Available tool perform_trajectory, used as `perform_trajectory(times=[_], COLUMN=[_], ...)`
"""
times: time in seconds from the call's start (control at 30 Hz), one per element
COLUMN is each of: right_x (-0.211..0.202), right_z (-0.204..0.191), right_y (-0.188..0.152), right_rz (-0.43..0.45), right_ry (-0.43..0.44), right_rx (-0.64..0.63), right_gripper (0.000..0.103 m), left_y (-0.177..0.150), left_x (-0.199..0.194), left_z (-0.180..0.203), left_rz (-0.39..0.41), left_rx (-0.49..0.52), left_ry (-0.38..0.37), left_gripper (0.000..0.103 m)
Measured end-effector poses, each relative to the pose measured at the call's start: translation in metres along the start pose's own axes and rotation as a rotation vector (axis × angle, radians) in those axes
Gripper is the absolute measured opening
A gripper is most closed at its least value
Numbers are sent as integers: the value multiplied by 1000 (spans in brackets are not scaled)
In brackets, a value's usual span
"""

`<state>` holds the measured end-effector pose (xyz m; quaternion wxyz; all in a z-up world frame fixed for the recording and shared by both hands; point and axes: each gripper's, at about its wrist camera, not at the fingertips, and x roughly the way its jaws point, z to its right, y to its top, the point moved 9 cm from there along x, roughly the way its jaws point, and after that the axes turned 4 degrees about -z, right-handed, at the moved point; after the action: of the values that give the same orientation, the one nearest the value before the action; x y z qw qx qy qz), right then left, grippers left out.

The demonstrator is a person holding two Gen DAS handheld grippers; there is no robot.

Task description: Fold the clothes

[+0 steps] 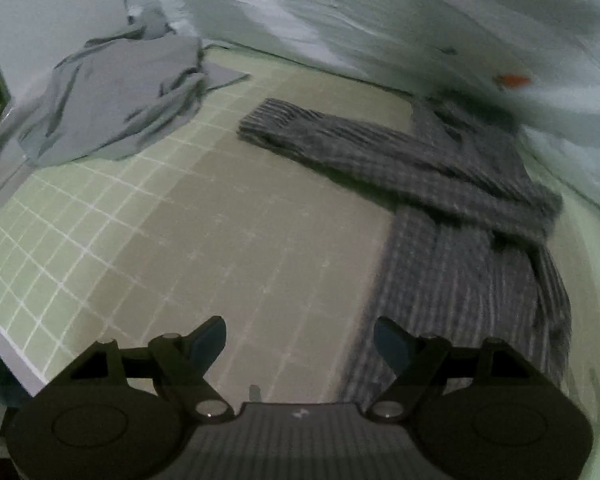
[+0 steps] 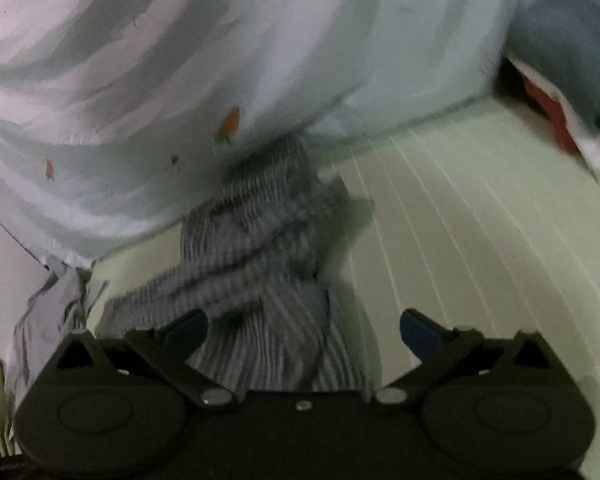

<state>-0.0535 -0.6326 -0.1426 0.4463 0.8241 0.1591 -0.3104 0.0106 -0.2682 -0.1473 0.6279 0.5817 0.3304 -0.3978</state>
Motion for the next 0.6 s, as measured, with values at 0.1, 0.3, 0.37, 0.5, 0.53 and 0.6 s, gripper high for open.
perform_trajectory(times=[0.1, 0.3, 0.37, 0.5, 0.53, 0.6], right_x=[21, 72, 96, 142, 155, 172], right_z=[-3, -7, -9, -8, -7, -2], right_y=[27, 69, 82, 103, 108, 109], right_rz=[-16, -44, -58, -101, -118, -155], right_ry=[9, -25, -36, -51, -60, -101], right_rx=[-5, 67, 99, 180, 196, 210], right_gripper=[103, 103, 97, 79, 74, 66], left_y=[31, 101, 124, 163, 170, 183], left_x=[14, 63, 84, 123, 131, 150], left_z=[-8, -25, -30, -36, -37, -38], left_rz=[1, -12, -23, -38, -43, -54], left_rx=[-25, -72, -93, -111, -110, -112], left_ry=[14, 44, 51, 57, 60, 63], left_gripper=[82, 82, 82, 82, 82, 82])
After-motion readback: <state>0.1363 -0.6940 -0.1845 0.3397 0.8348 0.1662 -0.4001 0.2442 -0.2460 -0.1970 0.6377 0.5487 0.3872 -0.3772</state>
